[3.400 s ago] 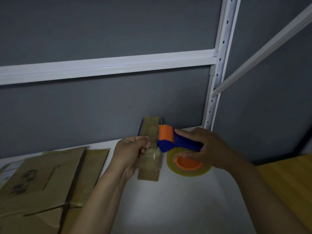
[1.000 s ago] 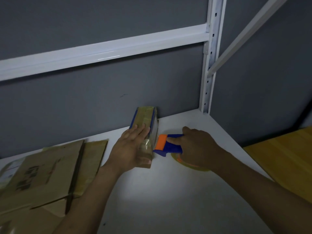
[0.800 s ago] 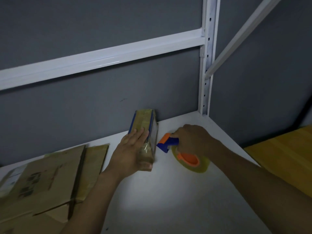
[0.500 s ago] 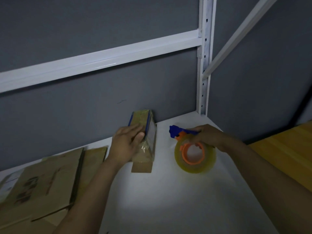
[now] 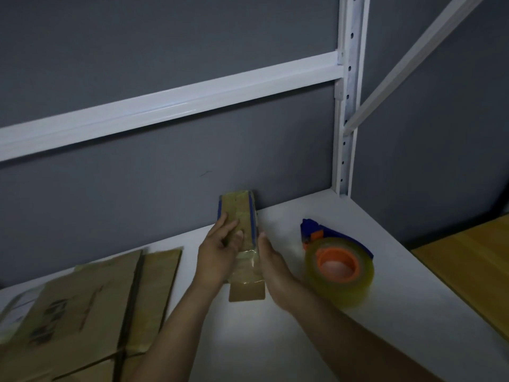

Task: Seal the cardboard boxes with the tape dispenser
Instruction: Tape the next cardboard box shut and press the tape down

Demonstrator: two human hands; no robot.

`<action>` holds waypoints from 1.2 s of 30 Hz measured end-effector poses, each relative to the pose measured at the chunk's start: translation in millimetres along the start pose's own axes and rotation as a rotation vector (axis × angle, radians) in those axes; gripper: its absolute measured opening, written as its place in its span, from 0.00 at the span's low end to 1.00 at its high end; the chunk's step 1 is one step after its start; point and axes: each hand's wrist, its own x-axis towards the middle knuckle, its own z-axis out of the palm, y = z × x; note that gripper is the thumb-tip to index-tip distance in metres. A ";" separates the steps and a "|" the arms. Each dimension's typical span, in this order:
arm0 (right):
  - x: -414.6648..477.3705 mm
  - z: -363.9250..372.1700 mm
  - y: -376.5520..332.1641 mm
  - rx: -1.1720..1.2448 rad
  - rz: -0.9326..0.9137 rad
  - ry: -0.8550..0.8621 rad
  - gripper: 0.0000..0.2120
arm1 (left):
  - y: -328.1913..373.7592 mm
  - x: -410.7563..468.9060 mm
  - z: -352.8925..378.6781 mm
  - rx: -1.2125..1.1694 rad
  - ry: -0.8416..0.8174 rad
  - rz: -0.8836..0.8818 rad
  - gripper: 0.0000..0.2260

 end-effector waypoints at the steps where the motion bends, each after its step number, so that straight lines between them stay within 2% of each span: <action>1: 5.6 8.0 9.6 0.078 0.007 0.030 0.26 | -1.1 -0.2 -2.0 -0.022 0.010 -0.002 0.14; 2: 8.2 12.5 15.9 0.082 -0.026 0.055 0.25 | -2.2 0.2 -4.6 -0.045 0.014 -0.007 0.13; 5: 21.1 3.8 29.8 -0.261 -0.222 0.167 0.22 | -7.6 2.6 -11.2 -0.176 0.038 -0.042 0.11; 7: 20.3 -6.2 32.7 -0.397 -0.452 0.182 0.24 | -10.9 3.4 -12.0 -0.225 0.038 -0.059 0.10; 10: 20.1 -15.2 33.5 -0.669 -0.783 0.071 0.23 | -10.0 4.7 -9.3 -0.109 0.000 -0.007 0.10; 11: 22.4 -20.5 32.0 -0.768 -0.824 0.019 0.23 | -10.3 5.3 -10.1 -0.090 -0.025 0.007 0.10; 15: 27.8 -55.5 1.7 -0.971 -0.764 -0.206 0.26 | -20.0 7.2 -30.4 -0.156 -0.178 0.071 0.11; 17: 28.6 -67.3 -15.8 -1.042 -0.730 -0.336 0.28 | -26.7 8.1 -45.3 -0.193 -0.309 0.124 0.14; 19: 29.7 -72.5 -26.9 -1.077 -0.702 -0.399 0.29 | -31.6 7.8 -58.7 -0.178 -0.467 0.144 0.14; 20: 31.6 -73.4 -28.7 -1.086 -0.709 -0.412 0.29 | -34.2 8.2 -64.2 -0.180 -0.527 0.145 0.16; 22: 36.4 -73.0 -27.1 -1.076 -0.755 -0.410 0.29 | -36.9 9.4 -70.1 -0.172 -0.597 0.130 0.28; 23: 39.3 -72.1 -23.6 -1.059 -0.792 -0.395 0.29 | -37.0 10.4 -70.4 -0.153 -0.595 0.124 0.30; 29: 53.6 -68.3 -0.3 -0.987 -0.967 -0.244 0.24 | -41.0 11.0 -54.7 -0.150 -0.351 0.206 0.28; 33: 51.1 -56.3 6.2 -1.022 -1.059 -0.128 0.22 | -52.2 10.2 -39.5 0.036 -0.186 0.347 0.25; 36: 50.4 -57.8 1.3 -1.035 -1.023 -0.165 0.24 | -52.1 7.4 -38.2 0.089 -0.184 0.362 0.26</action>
